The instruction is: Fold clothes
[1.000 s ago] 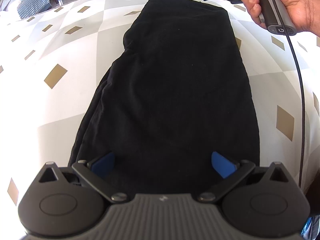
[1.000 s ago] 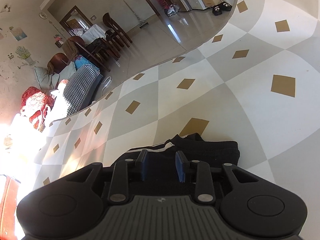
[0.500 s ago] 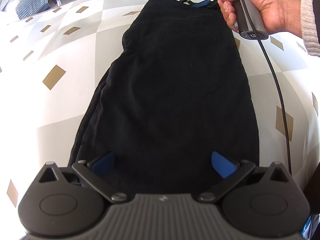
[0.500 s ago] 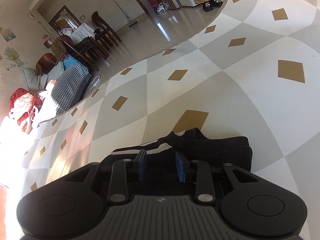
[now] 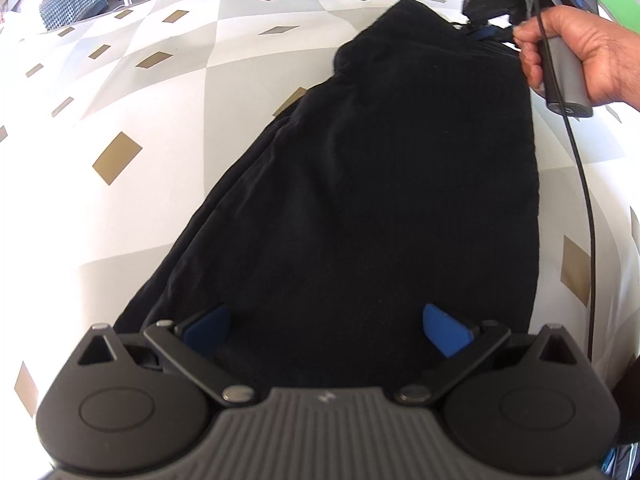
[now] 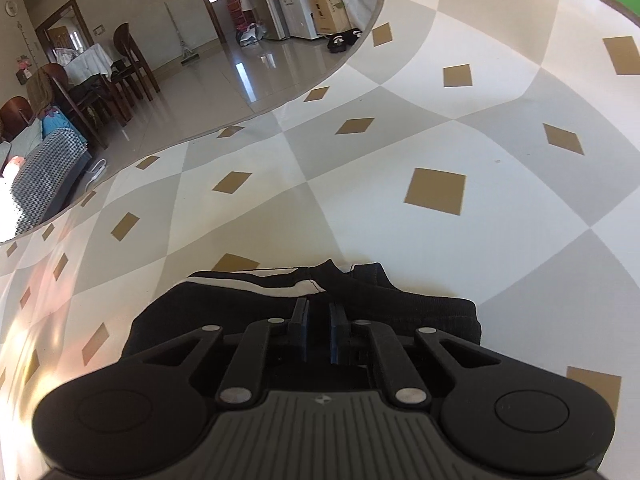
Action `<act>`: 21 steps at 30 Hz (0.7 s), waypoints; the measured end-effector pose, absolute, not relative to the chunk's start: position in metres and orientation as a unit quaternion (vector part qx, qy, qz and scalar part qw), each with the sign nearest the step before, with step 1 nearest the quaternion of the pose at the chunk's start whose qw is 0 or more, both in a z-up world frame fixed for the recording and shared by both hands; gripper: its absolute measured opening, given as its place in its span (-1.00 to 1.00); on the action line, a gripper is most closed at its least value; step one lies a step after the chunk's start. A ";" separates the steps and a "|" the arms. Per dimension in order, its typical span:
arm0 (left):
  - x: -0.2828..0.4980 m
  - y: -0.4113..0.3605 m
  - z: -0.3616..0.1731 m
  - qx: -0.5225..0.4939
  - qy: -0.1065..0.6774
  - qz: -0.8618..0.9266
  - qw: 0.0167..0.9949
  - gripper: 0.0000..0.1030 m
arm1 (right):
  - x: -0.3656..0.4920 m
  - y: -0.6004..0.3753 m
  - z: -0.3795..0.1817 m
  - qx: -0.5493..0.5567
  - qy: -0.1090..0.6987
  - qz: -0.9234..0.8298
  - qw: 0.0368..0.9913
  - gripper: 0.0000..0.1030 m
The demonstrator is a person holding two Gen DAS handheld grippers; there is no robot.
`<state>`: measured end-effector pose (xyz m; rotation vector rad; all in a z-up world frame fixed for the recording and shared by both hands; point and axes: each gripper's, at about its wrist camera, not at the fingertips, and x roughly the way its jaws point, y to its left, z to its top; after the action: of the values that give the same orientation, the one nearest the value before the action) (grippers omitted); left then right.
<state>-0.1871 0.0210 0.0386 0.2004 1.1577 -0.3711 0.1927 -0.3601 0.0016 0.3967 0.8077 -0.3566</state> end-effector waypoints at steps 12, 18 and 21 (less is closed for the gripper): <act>-0.189 0.074 0.040 0.043 0.548 -0.077 0.832 1.00 | 0.134 -0.399 0.014 0.155 0.446 -0.222 0.853 -0.70; -0.195 0.092 0.045 0.014 0.541 -0.048 0.840 1.00 | 0.104 -0.416 0.021 0.202 0.462 -0.200 0.840 -0.38; -0.183 0.102 0.054 -0.013 0.536 -0.053 0.843 1.00 | 0.091 -0.422 0.027 0.233 0.464 -0.181 0.836 -0.29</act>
<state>-0.1828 0.1017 0.0541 -0.0285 1.1315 -0.1128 0.0906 -0.4225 0.0266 0.4931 0.9816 -0.3833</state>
